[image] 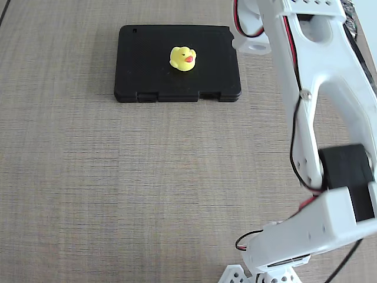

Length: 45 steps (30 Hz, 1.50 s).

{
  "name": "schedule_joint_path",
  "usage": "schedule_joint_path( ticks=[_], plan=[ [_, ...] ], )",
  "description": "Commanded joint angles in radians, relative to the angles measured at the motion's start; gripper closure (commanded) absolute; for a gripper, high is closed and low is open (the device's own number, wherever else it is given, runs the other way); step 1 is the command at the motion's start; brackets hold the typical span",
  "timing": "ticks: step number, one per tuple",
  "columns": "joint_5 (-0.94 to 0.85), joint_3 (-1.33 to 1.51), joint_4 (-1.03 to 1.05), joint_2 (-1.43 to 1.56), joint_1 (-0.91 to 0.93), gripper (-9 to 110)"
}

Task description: Grasp a duck and put it on the black surface.

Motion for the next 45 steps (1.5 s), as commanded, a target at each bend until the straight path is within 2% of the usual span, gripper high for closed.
schedule_joint_path(
  ticks=[1,6,14,20,32,45],
  plan=[
    [0.005,0.198,-0.008,0.347,0.005,90],
    [0.005,0.472,-0.069,0.518,0.011,103],
    [0.006,0.931,-0.247,0.925,0.009,101],
    [0.006,1.172,-0.275,1.223,0.011,101],
    [0.006,1.322,-0.275,1.388,0.086,101],
    [0.006,1.453,-0.268,1.562,0.075,102]
  ],
)
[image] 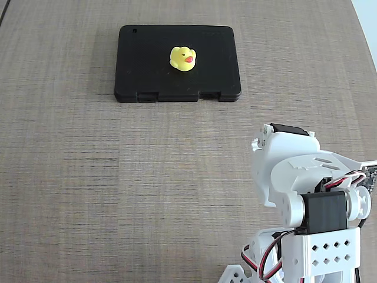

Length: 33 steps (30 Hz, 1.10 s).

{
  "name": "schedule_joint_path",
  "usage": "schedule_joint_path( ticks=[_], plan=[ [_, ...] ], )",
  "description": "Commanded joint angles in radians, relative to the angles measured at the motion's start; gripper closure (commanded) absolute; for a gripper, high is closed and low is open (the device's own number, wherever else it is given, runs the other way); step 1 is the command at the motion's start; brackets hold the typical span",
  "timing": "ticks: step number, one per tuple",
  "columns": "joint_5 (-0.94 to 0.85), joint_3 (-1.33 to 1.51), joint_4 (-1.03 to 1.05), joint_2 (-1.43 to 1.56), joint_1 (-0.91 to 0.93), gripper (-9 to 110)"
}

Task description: Grasp a duck and put it on the black surface.

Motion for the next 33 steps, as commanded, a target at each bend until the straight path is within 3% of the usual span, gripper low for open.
schedule_joint_path(
  ticks=[1,8,33],
  plan=[
    [0.000,0.046,-0.005,0.069,-0.005,102],
    [0.000,0.178,-0.005,0.167,-0.025,102],
    [0.002,0.189,-0.008,0.218,-0.043,101]
  ],
)
